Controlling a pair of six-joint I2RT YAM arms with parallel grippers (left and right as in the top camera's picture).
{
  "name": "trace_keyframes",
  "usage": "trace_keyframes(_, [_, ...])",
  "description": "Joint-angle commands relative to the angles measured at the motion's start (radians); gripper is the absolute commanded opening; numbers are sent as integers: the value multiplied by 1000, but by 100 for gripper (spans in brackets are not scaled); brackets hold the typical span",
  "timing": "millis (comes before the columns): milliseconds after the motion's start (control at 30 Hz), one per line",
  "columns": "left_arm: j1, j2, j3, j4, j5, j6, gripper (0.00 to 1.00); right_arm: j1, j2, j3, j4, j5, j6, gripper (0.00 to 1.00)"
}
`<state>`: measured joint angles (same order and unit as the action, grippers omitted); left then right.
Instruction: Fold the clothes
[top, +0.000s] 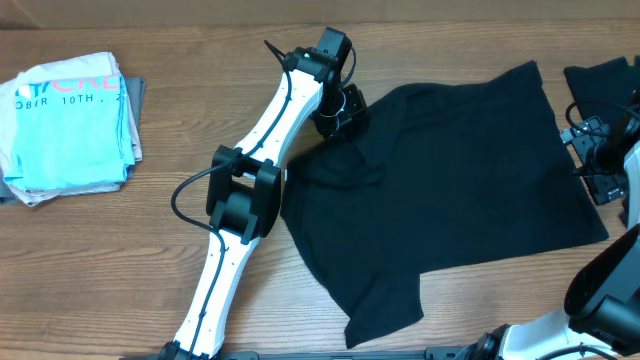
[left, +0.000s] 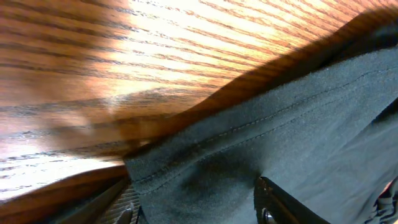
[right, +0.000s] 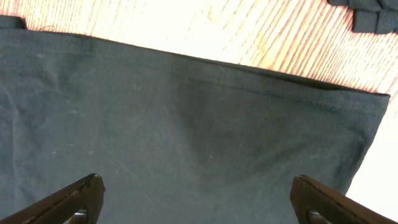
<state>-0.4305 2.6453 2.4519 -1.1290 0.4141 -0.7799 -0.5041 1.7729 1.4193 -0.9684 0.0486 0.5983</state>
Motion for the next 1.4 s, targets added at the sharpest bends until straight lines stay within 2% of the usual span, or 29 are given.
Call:
trace_keyframes(0, [5, -11, 25, 0, -47, -6, 58, 1, -4, 8, 5, 1, -4, 100])
trace_keyframes(500, [5, -10, 23, -8, -107, -8, 56, 1, -4, 8, 5, 1, -4, 100])
trace_keyframes(867, [5, -10, 23, -23, -106, -40, 42, 1, -4, 8, 5, 1, -4, 100])
trace_keyframes(1033, [2, -10, 23, -23, -107, -40, 27, 1, -4, 8, 5, 1, -4, 100])
trace_keyframes(1267, [8, -10, 23, -23, -108, -35, 25, 1, -4, 8, 5, 1, -4, 100])
trace_keyframes(1367, [8, -10, 23, -23, -108, -27, 18, 1, -4, 8, 5, 1, -4, 100])
